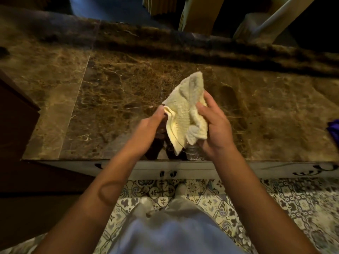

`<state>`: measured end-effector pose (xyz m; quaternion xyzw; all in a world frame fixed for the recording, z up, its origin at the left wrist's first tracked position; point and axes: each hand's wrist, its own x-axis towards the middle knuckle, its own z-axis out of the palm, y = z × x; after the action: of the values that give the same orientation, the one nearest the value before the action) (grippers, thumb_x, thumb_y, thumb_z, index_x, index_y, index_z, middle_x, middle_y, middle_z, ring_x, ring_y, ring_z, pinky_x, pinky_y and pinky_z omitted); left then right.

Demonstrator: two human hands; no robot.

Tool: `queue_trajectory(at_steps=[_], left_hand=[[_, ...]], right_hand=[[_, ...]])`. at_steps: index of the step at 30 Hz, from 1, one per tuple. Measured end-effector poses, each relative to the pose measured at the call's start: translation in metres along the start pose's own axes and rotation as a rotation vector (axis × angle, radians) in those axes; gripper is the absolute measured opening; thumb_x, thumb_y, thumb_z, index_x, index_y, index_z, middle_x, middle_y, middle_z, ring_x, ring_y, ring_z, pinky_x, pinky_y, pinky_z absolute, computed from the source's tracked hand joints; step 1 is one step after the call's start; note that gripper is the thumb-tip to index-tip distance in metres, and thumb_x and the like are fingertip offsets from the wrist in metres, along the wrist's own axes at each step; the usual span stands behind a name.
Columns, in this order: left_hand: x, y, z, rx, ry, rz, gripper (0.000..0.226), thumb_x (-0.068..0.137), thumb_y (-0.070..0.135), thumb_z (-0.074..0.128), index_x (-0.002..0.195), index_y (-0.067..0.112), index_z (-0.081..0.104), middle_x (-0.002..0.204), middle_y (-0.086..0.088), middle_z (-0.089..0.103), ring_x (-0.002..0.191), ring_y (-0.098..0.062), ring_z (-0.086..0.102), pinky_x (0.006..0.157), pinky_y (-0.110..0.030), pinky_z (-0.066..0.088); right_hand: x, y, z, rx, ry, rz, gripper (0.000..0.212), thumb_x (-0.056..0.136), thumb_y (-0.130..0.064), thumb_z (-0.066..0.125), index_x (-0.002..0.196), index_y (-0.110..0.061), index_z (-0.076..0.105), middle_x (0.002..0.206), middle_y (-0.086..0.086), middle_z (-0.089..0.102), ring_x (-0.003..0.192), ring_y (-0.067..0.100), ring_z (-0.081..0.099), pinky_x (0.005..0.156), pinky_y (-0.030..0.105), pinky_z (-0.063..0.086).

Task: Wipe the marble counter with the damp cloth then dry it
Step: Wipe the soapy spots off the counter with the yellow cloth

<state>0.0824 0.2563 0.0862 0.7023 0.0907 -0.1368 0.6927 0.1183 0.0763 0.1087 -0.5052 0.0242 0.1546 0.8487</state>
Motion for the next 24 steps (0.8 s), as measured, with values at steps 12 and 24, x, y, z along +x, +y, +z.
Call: queue_trajectory(at_steps=[12,24], left_hand=[[-0.006,0.016,0.04,-0.154,-0.049,0.211,0.016,0.089,0.041,0.074,0.104,0.04,0.08,0.111,0.006,0.08,0.102,-0.014,0.077,0.079,-0.024,0.059],[0.039,0.024,0.11,0.072,0.08,0.145,0.007,0.096,0.033,0.073,0.103,0.031,0.073,0.099,0.005,0.08,0.091,-0.013,0.076,0.072,-0.028,0.06]], right_hand=[[-0.027,-0.005,-0.032,0.249,0.003,0.03,0.043,0.102,-0.041,0.047,0.117,-0.014,0.077,0.12,0.015,0.075,0.112,0.031,0.072,0.09,0.042,0.06],[-0.018,-0.064,-0.148,-0.452,0.303,0.106,0.028,0.095,-0.048,0.068,0.098,-0.022,0.078,0.094,-0.005,0.082,0.084,0.011,0.079,0.06,0.019,0.059]])
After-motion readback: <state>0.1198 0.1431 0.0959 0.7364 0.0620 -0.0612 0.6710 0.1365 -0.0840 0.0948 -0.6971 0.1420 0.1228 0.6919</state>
